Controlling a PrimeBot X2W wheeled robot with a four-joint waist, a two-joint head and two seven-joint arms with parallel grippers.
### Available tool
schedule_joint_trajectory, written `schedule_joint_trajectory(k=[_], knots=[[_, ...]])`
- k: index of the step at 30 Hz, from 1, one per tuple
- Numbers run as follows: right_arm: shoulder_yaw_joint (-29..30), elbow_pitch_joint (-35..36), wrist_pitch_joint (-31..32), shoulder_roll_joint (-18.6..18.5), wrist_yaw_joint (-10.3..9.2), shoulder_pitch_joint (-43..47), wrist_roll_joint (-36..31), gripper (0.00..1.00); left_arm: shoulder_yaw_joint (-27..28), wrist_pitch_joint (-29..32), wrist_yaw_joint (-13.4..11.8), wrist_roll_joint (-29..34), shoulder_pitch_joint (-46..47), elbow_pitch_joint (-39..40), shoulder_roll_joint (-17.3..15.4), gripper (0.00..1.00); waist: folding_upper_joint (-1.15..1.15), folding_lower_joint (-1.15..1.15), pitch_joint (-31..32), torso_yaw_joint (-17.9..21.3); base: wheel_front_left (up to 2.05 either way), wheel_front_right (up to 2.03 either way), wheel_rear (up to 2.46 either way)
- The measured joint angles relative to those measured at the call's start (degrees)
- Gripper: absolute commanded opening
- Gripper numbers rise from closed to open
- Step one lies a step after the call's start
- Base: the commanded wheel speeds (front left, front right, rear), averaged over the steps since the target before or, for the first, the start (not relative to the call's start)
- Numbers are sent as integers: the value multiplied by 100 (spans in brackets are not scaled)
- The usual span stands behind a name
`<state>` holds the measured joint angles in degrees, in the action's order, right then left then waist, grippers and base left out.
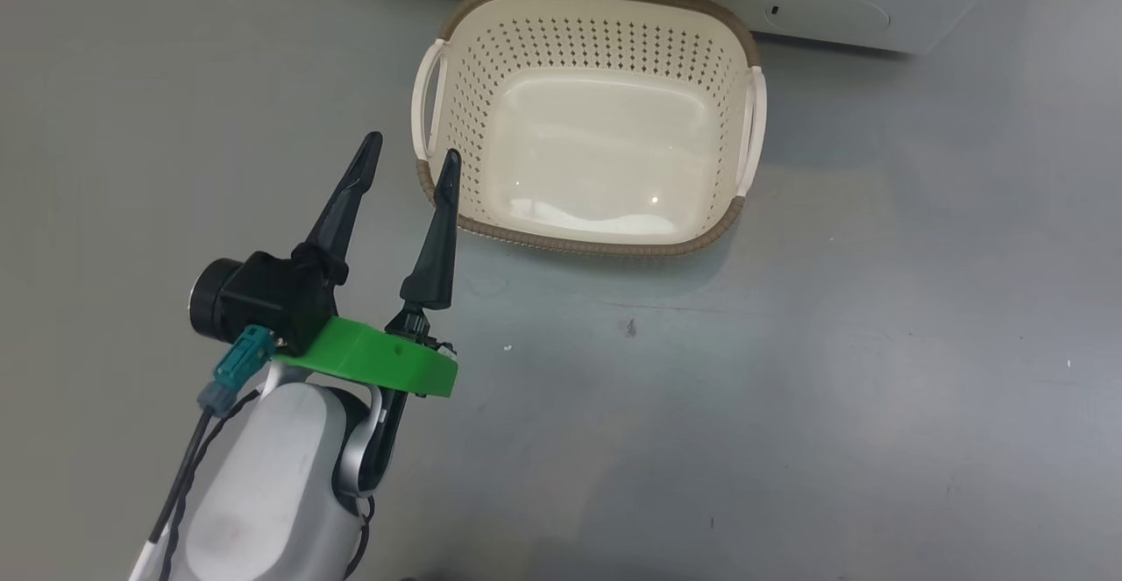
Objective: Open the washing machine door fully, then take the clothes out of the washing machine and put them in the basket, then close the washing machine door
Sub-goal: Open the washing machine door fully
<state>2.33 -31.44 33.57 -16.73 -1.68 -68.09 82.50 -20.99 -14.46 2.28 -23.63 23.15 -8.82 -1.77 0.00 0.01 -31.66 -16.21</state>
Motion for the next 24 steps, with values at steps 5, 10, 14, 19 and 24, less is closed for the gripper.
schedule_joint_trajectory(k=[5, 10, 14, 19, 24], knots=[[-46, -73, 134, -77, -27, -161, -3, 0, -90, 1, -4, 0, 67, 8, 10, 100, 0, 0, -99, -61, 0, 0, 0], [-78, -197, 226, -100, -27, -237, -3, 0, -111, 1, -35, -8, 81, 7, 14, 100, 0, 0, -155, -111, 0, 0, 0], [-96, -248, 326, -122, -40, -374, 5, 0, -112, 1, -56, -44, 122, 10, 16, 100, 0, 0, -198, -132, 0, 0, 0], [-116, -322, 579, -157, -13, -421, 87, 0, -112, 0, -90, -59, 132, 9, 18, 100, 0, 0, -206, -137, 0, 0, 0], [-155, -347, 829, -216, 32, -423, 170, 0, -89, 0, -100, -59, 157, 8, 19, 100, 0, -1, -203, -122, 0, 0, 0]])
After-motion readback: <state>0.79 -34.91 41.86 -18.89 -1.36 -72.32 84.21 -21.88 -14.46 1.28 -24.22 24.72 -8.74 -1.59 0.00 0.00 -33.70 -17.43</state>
